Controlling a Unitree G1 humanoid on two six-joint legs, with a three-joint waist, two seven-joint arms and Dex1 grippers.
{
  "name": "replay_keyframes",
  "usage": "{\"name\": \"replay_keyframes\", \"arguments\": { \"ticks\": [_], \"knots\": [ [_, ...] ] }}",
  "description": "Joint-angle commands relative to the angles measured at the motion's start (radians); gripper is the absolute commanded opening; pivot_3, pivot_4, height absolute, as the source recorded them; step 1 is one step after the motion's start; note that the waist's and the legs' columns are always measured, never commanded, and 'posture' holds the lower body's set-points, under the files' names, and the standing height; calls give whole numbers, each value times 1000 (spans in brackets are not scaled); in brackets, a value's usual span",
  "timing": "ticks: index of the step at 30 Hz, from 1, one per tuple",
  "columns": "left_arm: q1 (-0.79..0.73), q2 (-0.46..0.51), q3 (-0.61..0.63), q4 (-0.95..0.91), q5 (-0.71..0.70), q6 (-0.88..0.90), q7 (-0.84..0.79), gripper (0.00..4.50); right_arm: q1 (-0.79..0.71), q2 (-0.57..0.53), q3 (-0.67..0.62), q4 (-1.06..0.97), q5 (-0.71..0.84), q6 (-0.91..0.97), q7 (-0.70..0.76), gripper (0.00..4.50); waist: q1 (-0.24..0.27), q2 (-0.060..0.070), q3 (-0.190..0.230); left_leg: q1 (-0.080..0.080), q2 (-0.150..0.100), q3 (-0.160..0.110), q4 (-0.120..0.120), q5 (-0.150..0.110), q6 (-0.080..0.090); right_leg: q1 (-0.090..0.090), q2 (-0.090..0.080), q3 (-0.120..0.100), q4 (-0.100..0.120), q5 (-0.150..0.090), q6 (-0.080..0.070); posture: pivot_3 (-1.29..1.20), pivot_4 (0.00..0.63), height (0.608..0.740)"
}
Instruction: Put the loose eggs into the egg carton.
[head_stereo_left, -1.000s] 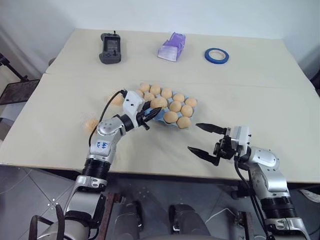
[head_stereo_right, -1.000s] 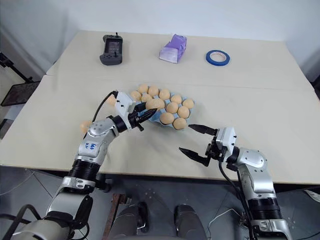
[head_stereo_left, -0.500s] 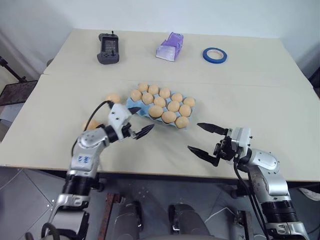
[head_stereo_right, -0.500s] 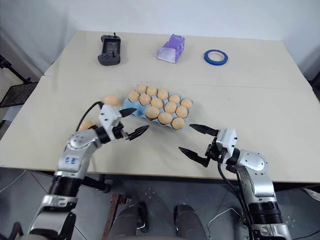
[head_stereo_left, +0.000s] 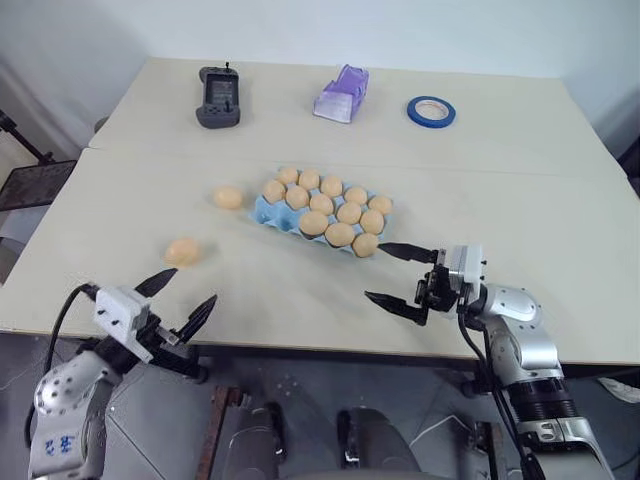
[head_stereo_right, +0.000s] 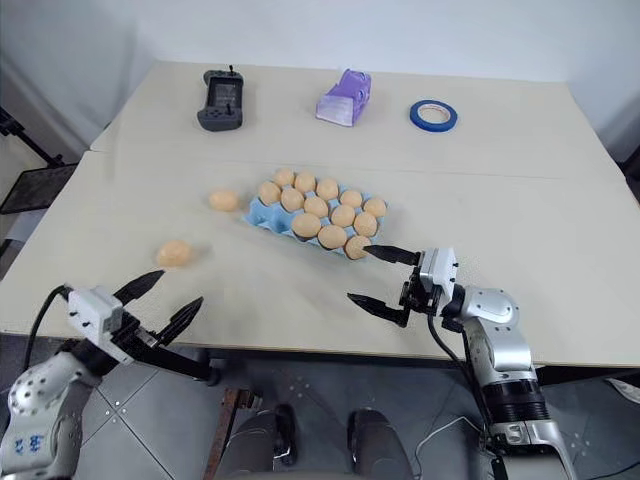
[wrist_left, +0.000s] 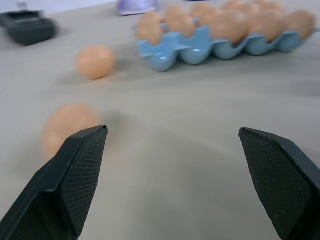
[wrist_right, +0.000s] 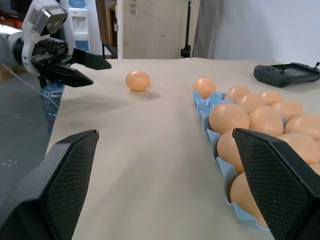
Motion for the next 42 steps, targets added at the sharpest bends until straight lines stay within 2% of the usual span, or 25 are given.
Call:
{"name": "replay_keyframes", "arguments": {
  "ticks": [1,5,7,14,19,26,29,35,37,42],
  "knots": [
    [51,-44,42,-67,-14,-22,70,4485,-20,12,-5,3,16,-21,22,4500,-2,0,0,0,0,0,-1,0,0,0,0,0,0,0,0,0,150,740],
    [54,-77,55,-66,-6,-18,137,4485,-33,19,-3,20,8,-27,35,4500,-4,0,0,0,0,0,-2,0,0,0,1,0,-1,-1,-1,0,150,740],
    [5,-92,73,-71,-43,17,198,4485,-42,21,-3,29,5,-28,38,4500,-3,0,0,0,0,0,-1,0,0,0,1,0,-1,-1,-1,0,150,740],
    [-193,-32,63,16,0,142,332,4485,-54,24,3,36,-2,-34,45,4500,-1,0,0,0,0,-1,2,0,0,2,1,-1,0,1,1,0,150,740],
    [-300,20,-18,108,26,223,302,4485,-46,29,13,12,-2,-31,45,4500,-2,0,0,0,0,0,1,0,0,1,2,0,1,1,2,0,150,740],
    [-397,28,-66,252,35,236,265,4485,-50,37,9,-8,9,-10,25,4500,0,0,0,0,1,1,0,2,-2,-1,4,0,2,1,2,0,150,740],
    [-433,18,-76,297,50,228,278,3900,-48,43,-3,-17,19,6,3,4500,0,0,0,0,1,1,2,2,-2,-1,4,1,4,1,2,0,150,740],
    [-466,15,-104,330,60,241,267,1980,-52,42,-6,-14,19,6,-6,4500,2,0,0,0,1,1,2,1,-2,-1,3,0,5,1,2,0,150,740],
    [-481,11,-111,321,47,244,251,1757,-52,41,-7,-13,19,4,-9,4500,2,0,0,0,1,1,2,1,-2,-1,3,0,5,1,2,0,150,740],
    [-577,-1,-160,287,5,270,181,1757,-51,36,-12,-8,15,-1,-15,4500,5,0,0,0,1,1,3,1,-2,0,3,0,5,1,2,0,150,740]
  ]
}}
